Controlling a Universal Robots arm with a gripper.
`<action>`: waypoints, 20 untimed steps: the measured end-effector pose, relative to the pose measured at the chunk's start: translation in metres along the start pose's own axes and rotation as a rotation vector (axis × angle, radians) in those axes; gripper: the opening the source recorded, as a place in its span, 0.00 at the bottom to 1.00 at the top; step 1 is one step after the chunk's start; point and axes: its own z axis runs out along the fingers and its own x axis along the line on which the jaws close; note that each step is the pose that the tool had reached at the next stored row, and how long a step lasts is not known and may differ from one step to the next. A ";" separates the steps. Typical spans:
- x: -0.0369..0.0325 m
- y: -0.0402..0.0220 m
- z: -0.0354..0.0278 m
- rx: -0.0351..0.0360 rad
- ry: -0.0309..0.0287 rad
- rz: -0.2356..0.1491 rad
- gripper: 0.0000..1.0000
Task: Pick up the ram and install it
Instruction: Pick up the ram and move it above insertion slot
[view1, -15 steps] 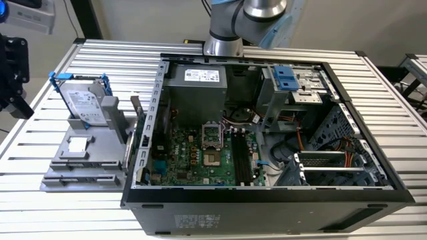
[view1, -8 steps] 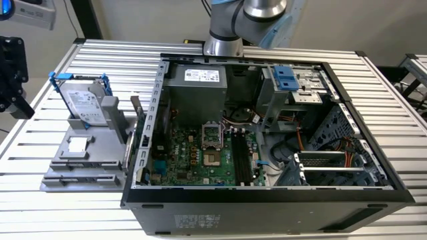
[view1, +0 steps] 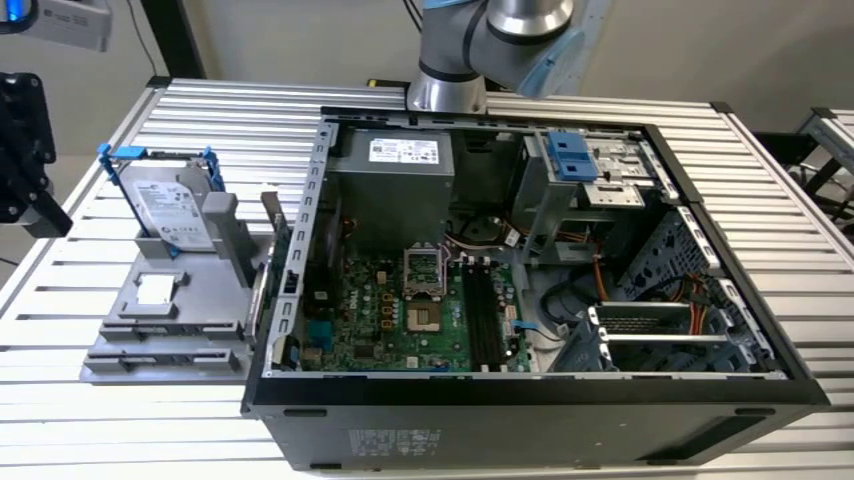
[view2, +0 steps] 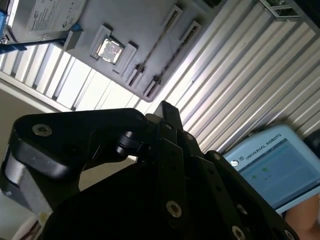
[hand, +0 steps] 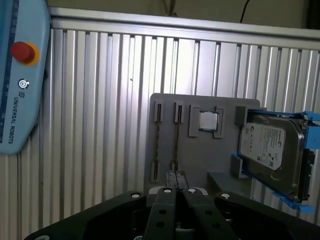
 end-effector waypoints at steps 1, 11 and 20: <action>0.0000 0.0000 0.0001 0.0004 -0.0020 -0.009 0.00; 0.0000 0.0000 0.0002 -0.0007 -0.0150 -0.041 0.00; 0.0001 0.0000 0.0002 -0.0016 -0.0151 -0.041 1.00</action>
